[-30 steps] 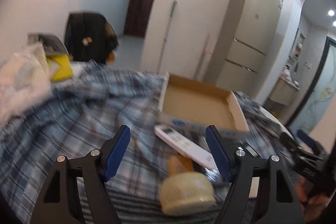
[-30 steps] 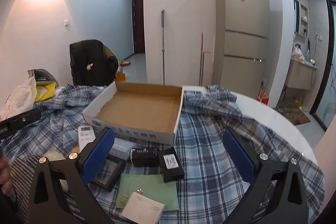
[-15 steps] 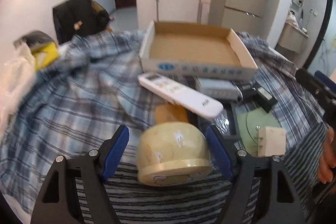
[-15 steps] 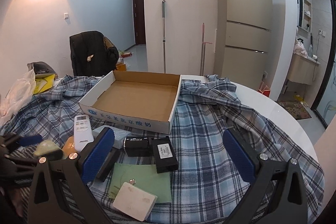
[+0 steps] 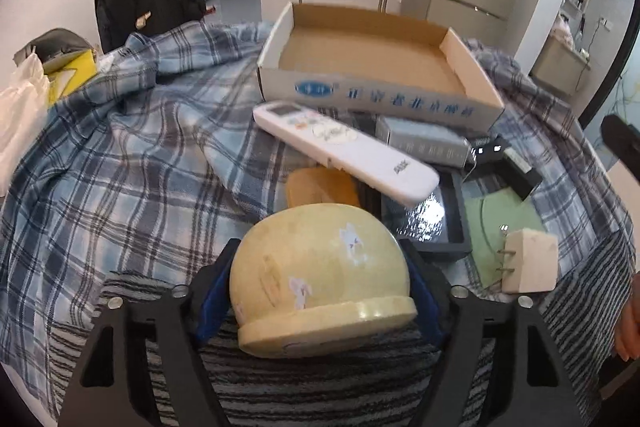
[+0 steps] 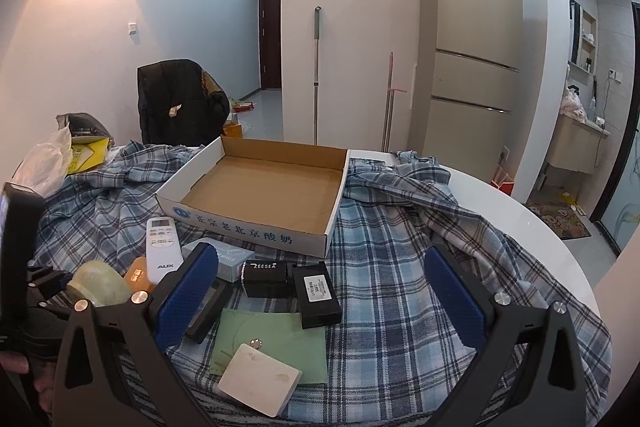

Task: Organize rigid objects
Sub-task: 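Lower the left tool onto the cream bunny-lid tin and close on it, then grasp the white square power adapter with the right tool while the left tool lifts the tin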

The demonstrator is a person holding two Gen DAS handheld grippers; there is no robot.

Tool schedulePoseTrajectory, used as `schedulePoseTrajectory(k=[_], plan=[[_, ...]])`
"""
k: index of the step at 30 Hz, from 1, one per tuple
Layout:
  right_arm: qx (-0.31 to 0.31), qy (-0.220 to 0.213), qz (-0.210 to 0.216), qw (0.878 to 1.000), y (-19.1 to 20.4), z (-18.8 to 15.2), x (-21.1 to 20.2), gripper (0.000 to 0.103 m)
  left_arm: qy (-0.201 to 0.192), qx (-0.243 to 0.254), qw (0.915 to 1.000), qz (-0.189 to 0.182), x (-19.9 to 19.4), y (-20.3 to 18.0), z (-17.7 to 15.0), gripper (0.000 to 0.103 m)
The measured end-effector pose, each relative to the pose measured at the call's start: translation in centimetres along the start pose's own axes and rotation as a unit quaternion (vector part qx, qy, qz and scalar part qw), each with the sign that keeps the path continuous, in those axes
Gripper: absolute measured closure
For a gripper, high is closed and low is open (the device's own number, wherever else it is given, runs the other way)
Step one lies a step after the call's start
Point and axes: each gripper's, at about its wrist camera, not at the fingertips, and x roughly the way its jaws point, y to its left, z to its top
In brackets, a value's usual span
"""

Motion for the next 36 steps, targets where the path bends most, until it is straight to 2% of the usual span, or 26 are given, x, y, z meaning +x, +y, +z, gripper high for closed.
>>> schedulePoseTrajectory(k=[2, 4, 6, 9, 10, 14, 17, 19, 21, 23, 26, 29, 31, 34, 36], plan=[[0.004, -0.002, -0.003, 1.000, -0.2, 0.0, -0.1, 0.000, -0.025, -0.022, 0.9994, -0.015, -0.9, 0.4, 0.1, 0.026], [0.010, -0.002, -0.003, 1.000, -0.4, 0.1, -0.2, 0.000, -0.066, -0.028, 0.9973, -0.018, -2.3, 0.6, 0.2, 0.026], [0.013, 0.000, -0.002, 1.000, -0.6, 0.1, -0.1, 0.000, -0.126, -0.018, 0.9917, -0.017, -4.3, 0.5, 0.2, 0.026], [0.017, 0.009, 0.005, 1.000, -0.6, 0.1, 0.2, 0.000, -0.208, -0.010, 0.9777, -0.026, -7.0, 0.4, -0.3, 0.026], [0.019, 0.013, 0.009, 1.000, -0.6, 0.0, 0.3, 0.000, -0.225, -0.012, 0.9739, -0.027, -7.7, 0.5, -0.4, 0.026], [0.011, 0.051, 0.036, 0.998, 0.0, -0.3, 1.3, 0.011, -0.276, -0.018, 0.9602, -0.041, -9.2, 0.9, -0.5, 0.026], [0.016, 0.076, 0.033, 0.996, -0.1, -0.6, 2.0, 0.011, -0.305, -0.003, 0.9517, -0.035, -9.7, 0.5, -1.0, 0.026], [0.032, 0.097, 0.032, 0.994, -0.5, -0.7, 2.2, 0.011, -0.311, 0.006, 0.9493, -0.045, -9.9, 0.3, -1.2, 0.026], [0.037, 0.125, 0.037, 0.991, -0.7, -1.1, 2.4, 0.016, -0.313, 0.010, 0.9477, -0.063, -10.1, 0.3, -1.4, 0.026], [0.031, 0.164, 0.026, 0.986, -0.6, -2.0, 2.8, 0.022, -0.314, 0.010, 0.9472, -0.062, -10.1, 0.3, -1.5, 0.027], [0.055, 0.220, 0.056, 0.972, -0.8, -3.5, 3.5, 0.024, -0.330, 0.003, 0.9421, -0.057, -10.5, 0.6, -1.6, 0.028], [0.082, 0.254, 0.074, 0.961, -0.8, -4.4, 4.0, 0.028, -0.336, -0.001, 0.9405, -0.052, -10.6, 0.7, -1.6, 0.029], [0.078, 0.259, 0.065, 0.960, -0.2, -4.4, 4.3, 0.031, -0.323, 0.001, 0.9455, -0.043, -10.1, 0.7, -1.4, 0.038], [0.071, 0.269, 0.062, 0.959, 0.7, -4.5, 4.7, 0.036, -0.279, -0.008, 0.9583, -0.062, -8.8, 1.1, -0.7, 0.039], [0.074, 0.274, 0.065, 0.957, 1.2, -4.5, 5.0, 0.036, -0.256, -0.028, 0.9634, -0.073, -7.9, 1.8, -0.4, 0.039]])
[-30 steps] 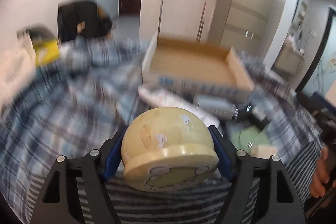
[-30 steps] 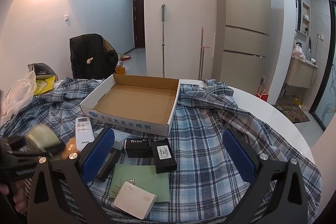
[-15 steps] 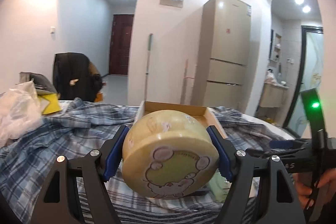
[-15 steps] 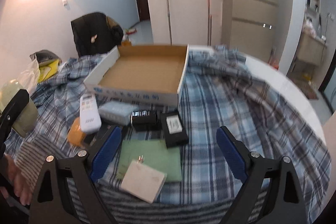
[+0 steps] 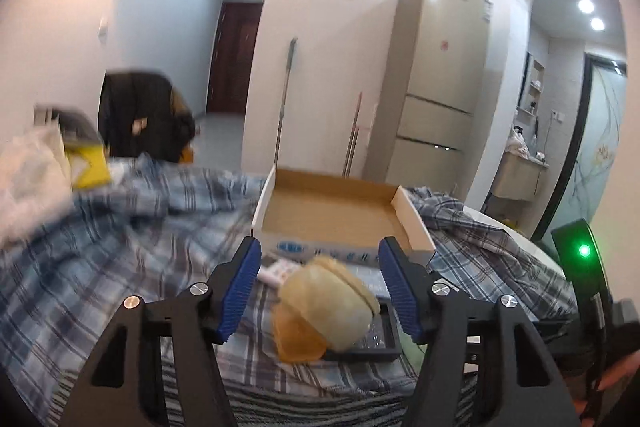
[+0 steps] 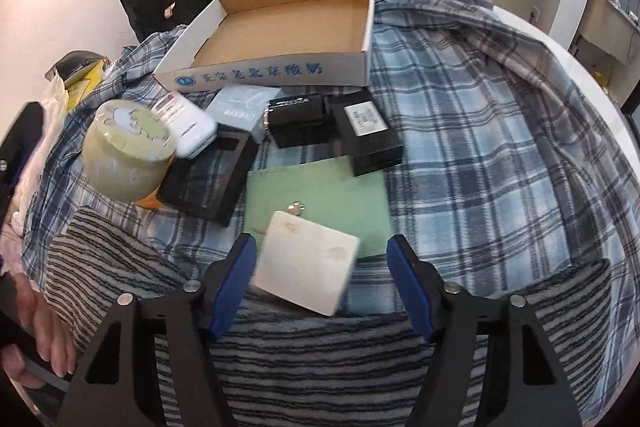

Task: Organize rigid objects
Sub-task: 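Grasp the white square power adapter with the right tool while the left tool lifts the tin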

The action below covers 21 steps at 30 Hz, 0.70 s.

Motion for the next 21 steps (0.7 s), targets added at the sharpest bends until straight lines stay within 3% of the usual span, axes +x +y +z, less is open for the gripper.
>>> schedulePoseTrajectory(k=[4, 5, 7, 15, 21], plan=[[-0.006, 0.013, -0.006, 1.000, 0.7, 0.2, 1.0, 0.038, 0.023, -0.031, 0.9993, -0.001, 1.0, 1.2, 0.0, 0.039], [-0.009, 0.010, -0.015, 1.000, 0.8, 0.2, 1.1, 0.046, 0.027, -0.035, 0.9990, 0.000, 1.1, 1.4, -0.1, 0.039], [-0.019, 0.002, -0.023, 1.000, 1.0, 0.3, 1.0, 0.048, 0.035, -0.040, 0.9986, 0.002, 1.5, 1.7, -0.2, 0.039], [-0.086, 0.008, -0.035, 0.996, 0.8, 1.7, 1.0, 0.048, 0.041, -0.036, 0.9985, 0.007, 1.7, 1.5, -0.5, 0.039], [-0.090, 0.009, -0.042, 0.995, 0.8, 1.1, 0.9, 0.048, 0.057, -0.048, 0.9971, 0.014, 2.5, 2.1, -0.6, 0.039]])
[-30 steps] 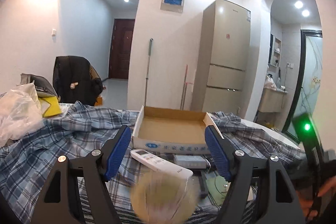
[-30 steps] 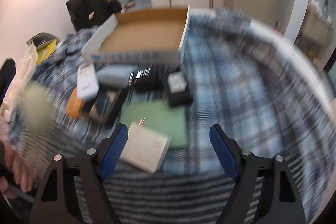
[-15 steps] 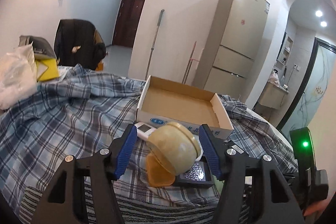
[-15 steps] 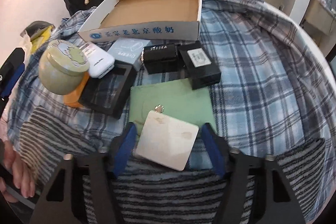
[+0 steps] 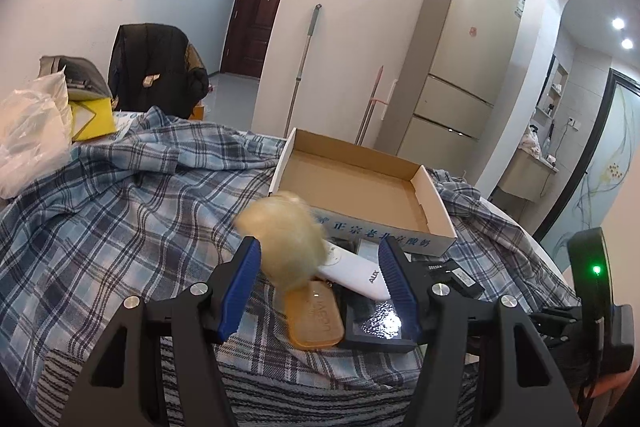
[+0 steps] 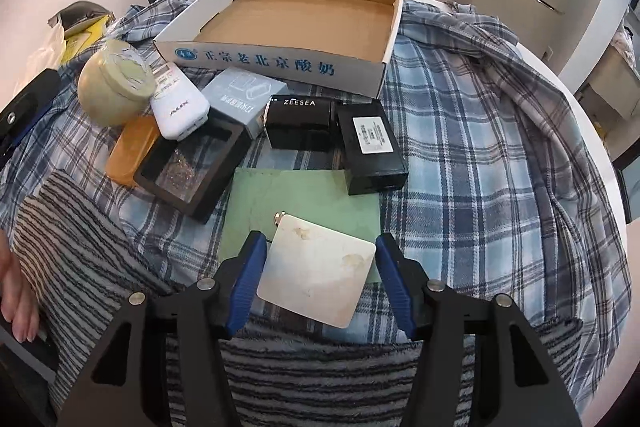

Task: Organize rigid objects

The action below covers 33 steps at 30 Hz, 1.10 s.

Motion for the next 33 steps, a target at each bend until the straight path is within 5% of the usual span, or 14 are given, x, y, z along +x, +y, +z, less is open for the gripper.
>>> schedulePoseTrajectory(k=[14, 22, 26, 30, 33], plan=[[0.035, -0.048, 0.037, 0.998, -1.0, 1.5, -1.2, 0.049, 0.037, -0.050, 0.9980, 0.014, 1.6, 2.4, 0.1, 0.039], [0.037, -0.079, 0.015, 0.996, -1.8, 2.9, -0.6, 0.049, 0.060, -0.003, 0.9965, 0.058, 0.7, 4.4, 2.4, 0.039], [0.033, -0.085, 0.029, 0.995, -1.9, 2.7, -0.3, 0.049, 0.105, 0.035, 0.9900, 0.087, 1.6, 6.2, 3.7, 0.039], [0.025, -0.086, 0.032, 0.995, -1.7, 2.5, -0.3, 0.049, 0.156, 0.081, 0.9829, 0.054, 4.2, 6.1, 3.0, 0.016], [0.027, -0.086, 0.038, 0.995, -1.9, 2.4, -0.3, 0.049, 0.165, 0.097, 0.9795, 0.062, 5.8, 5.6, 2.0, 0.016]])
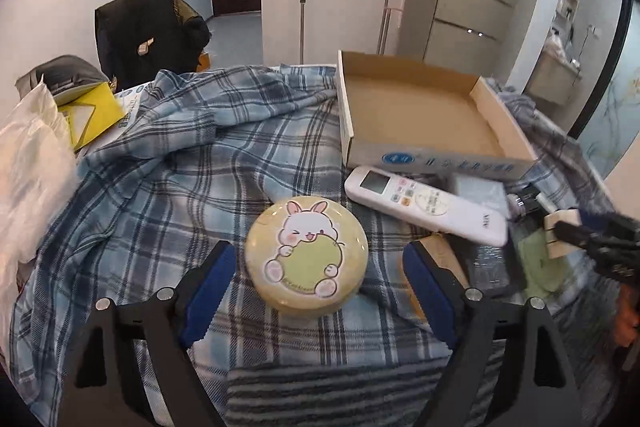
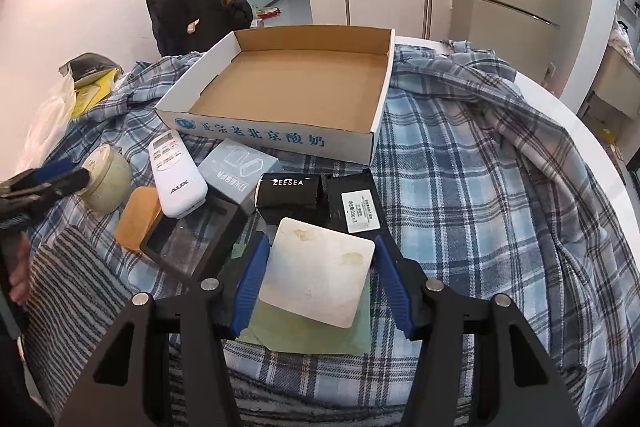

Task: Organize rigid objects

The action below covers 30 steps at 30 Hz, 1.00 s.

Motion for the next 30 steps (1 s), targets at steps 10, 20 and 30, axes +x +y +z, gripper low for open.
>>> schedulePoseTrajectory(k=[10, 20, 30], plan=[[0.003, 0.000, 0.004, 1.000, -0.3, -0.1, -0.1, 0.049, 0.006, -0.024, 0.9997, 0.005, 2.1, 0.9, 0.4, 0.019], [-0.003, 0.002, 0.005, 1.000, -0.1, -0.2, 0.0, 0.049, 0.001, 0.025, 0.9991, 0.034, 1.9, -0.2, -0.2, 0.017], [0.001, 0.002, 0.006, 1.000, -0.2, -0.2, -0.1, 0.049, -0.035, -0.004, 0.9994, -0.003, 0.5, 1.0, -0.8, 0.026]])
